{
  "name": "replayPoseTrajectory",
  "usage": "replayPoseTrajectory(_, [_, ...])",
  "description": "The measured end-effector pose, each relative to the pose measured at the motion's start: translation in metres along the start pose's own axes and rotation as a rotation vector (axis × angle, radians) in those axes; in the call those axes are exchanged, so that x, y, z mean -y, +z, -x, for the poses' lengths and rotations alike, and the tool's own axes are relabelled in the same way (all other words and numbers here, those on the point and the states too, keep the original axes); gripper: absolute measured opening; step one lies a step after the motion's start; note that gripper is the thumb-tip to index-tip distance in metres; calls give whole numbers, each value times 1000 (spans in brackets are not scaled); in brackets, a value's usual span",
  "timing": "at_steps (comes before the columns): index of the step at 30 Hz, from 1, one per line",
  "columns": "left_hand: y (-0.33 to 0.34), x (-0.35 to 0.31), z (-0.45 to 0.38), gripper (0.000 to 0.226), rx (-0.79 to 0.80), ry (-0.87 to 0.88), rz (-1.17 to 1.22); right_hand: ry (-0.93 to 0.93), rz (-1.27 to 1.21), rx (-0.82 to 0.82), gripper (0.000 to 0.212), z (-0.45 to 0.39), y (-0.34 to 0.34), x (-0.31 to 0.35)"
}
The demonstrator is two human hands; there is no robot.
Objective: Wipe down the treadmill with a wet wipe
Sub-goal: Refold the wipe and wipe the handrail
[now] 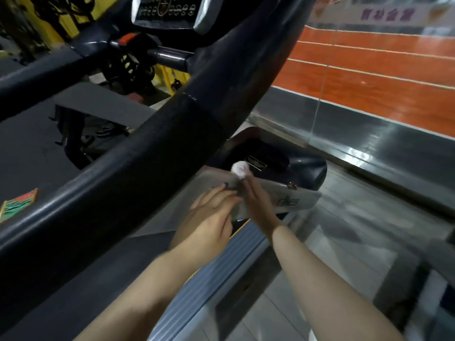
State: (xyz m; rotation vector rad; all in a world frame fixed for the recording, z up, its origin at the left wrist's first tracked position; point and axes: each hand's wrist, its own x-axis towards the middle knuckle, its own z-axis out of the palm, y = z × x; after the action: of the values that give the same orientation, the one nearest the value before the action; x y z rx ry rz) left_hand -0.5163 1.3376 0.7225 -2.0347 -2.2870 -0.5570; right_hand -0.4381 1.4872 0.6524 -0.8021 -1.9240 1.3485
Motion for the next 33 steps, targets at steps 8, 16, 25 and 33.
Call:
replayPoseTrajectory(8, [72,-23,-118,52,91,-78,-244,50,101,41,43,-61,-48,-135])
replayPoseTrajectory(16, [133,-21,-186,28,250,-225,-462,-240,237,281,46,-92,-63,-191])
replayPoseTrajectory(25, [219,-19,-271,32,561,-447,-430,-277,207,297,39,-135,-102,-292])
replayPoseTrajectory(33, [265,8,-325,28,867,-560,-384,-357,240,191,27,-165,-115,-324])
